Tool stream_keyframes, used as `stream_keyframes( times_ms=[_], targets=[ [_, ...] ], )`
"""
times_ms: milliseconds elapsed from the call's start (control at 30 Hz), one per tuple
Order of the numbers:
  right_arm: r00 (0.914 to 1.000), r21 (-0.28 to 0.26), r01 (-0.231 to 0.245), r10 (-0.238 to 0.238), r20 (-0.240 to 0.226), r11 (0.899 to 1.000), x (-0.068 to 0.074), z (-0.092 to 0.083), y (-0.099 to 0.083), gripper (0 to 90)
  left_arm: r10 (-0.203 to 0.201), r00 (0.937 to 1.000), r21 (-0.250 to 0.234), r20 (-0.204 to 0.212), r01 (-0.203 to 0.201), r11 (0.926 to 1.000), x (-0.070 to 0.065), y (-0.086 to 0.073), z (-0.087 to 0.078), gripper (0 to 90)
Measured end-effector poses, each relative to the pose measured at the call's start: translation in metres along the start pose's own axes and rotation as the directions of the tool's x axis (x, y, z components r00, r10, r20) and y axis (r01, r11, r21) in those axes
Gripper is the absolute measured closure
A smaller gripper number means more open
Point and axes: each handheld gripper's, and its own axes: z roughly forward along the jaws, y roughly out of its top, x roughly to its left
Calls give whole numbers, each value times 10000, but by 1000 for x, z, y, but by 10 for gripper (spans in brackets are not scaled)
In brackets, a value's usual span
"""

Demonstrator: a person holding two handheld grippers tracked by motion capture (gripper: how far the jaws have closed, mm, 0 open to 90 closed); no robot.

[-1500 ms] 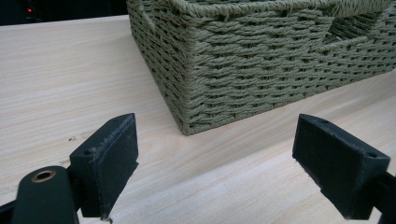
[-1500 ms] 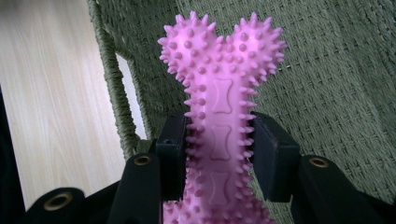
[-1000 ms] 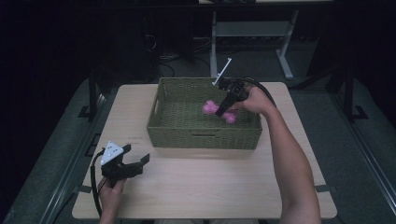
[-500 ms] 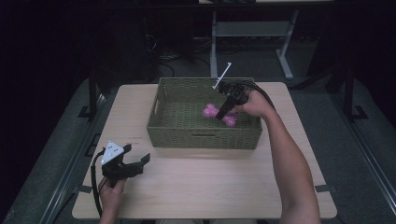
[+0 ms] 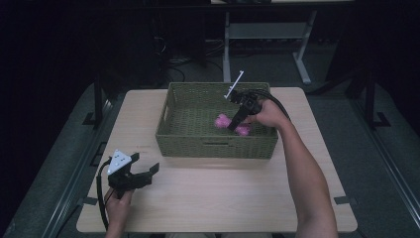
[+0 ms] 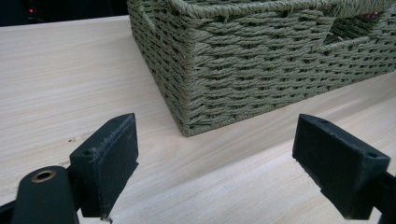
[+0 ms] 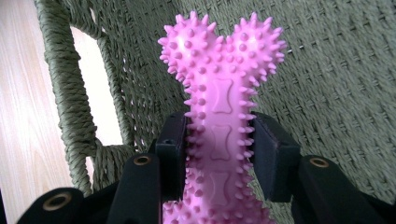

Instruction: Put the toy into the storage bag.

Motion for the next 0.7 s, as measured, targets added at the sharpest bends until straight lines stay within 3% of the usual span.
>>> stream_keyframes(
  times_ms=[700],
  targets=[
    [9997,88,-16,19,-258,10000,1,17,3,570,62,10000,29,-7,-62,10000,0,0,0,138]
  ],
)
